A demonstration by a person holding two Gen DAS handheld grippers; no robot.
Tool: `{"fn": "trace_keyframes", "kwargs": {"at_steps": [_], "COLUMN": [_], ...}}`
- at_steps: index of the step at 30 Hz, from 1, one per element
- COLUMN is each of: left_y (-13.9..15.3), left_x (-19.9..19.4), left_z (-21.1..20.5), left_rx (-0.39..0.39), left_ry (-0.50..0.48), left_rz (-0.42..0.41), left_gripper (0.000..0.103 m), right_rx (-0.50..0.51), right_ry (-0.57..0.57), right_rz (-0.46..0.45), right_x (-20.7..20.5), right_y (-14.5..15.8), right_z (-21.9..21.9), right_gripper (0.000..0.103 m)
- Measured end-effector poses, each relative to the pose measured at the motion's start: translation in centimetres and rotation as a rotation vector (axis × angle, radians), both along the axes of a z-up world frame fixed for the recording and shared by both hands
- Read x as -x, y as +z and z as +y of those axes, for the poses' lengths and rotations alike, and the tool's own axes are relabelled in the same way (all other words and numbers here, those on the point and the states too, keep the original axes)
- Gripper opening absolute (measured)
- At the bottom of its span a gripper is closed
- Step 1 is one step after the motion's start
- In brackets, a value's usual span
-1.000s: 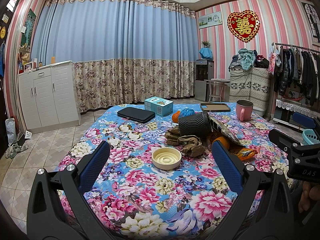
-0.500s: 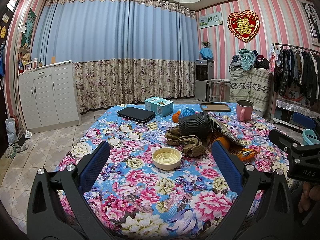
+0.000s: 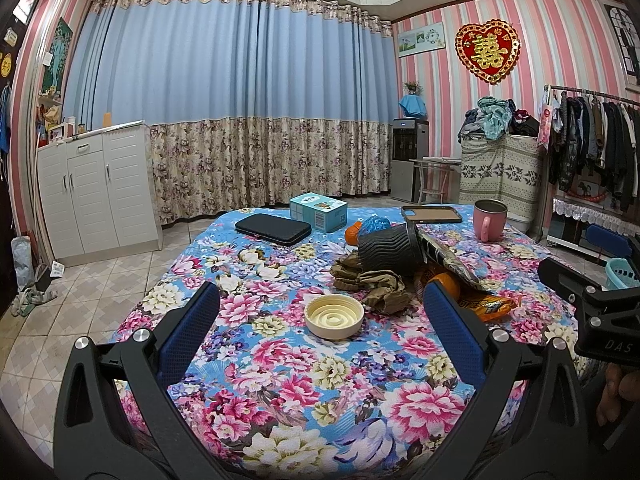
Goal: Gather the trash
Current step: 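Grasp the folded printed paper with the right tool while the left tool approaches the black cylinder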
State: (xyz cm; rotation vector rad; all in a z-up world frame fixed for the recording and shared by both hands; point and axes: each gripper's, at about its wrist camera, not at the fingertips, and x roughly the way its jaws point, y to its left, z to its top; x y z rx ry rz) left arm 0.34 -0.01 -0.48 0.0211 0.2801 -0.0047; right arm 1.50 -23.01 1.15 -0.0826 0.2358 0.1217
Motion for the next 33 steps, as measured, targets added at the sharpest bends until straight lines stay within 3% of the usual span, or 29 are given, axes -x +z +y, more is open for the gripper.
{"fn": "trace_keyframes", "kwargs": {"at_steps": [6, 12, 20, 22, 24, 27, 28, 29, 30, 33], "left_y": [0.2, 0.5, 0.7, 0.5, 0.5, 0.3, 0.3, 0.2, 0.2, 0.2], "left_x": [-0.8, -3.0, -7.4, -7.9, -7.9, -8.0, -8.0, -8.0, -8.0, -8.3], "left_z": [0.7, 0.7, 2.3, 2.3, 2.1, 1.8, 1.7, 1.6, 1.6, 1.5], "left_rx": [0.005, -0.021, -0.006, -0.005, -0.01, -0.025, -0.027, -0.027, -0.026, -0.008], "left_ry": [0.018, 0.04, 0.092, 0.095, 0.089, 0.076, 0.071, 0.067, 0.063, 0.05], "left_rz": [0.01, 0.018, 0.055, 0.066, 0.066, 0.069, 0.071, 0.073, 0.075, 0.091], "left_gripper": [0.098, 0.098, 0.098, 0.098, 0.098, 0.098, 0.098, 0.098, 0.098, 0.098], "right_rx": [0.002, 0.022, 0.126, 0.146, 0.192, 0.209, 0.183, 0.156, 0.147, 0.096], "right_ry": [0.005, -0.007, 0.043, 0.047, 0.008, -0.013, -0.003, -0.005, -0.013, -0.023], "right_rz": [0.021, 0.105, 0.207, 0.233, 0.272, 0.318, 0.333, 0.332, 0.325, 0.287], "right_x": [-0.7, -4.2, -8.9, -10.0, -11.4, -12.8, -13.0, -12.9, -12.8, -12.1], "right_y": [0.0, 0.0, -1.5, -1.8, -2.3, -2.9, -3.0, -2.7, -2.5, -1.3], "right_z": [0.1, 0.2, 3.5, 4.2, 4.7, 4.7, 4.4, 3.9, 3.8, 2.2], "right_gripper": [0.099, 0.099, 0.099, 0.091, 0.065, 0.044, 0.038, 0.021, 0.012, 0.004]}}
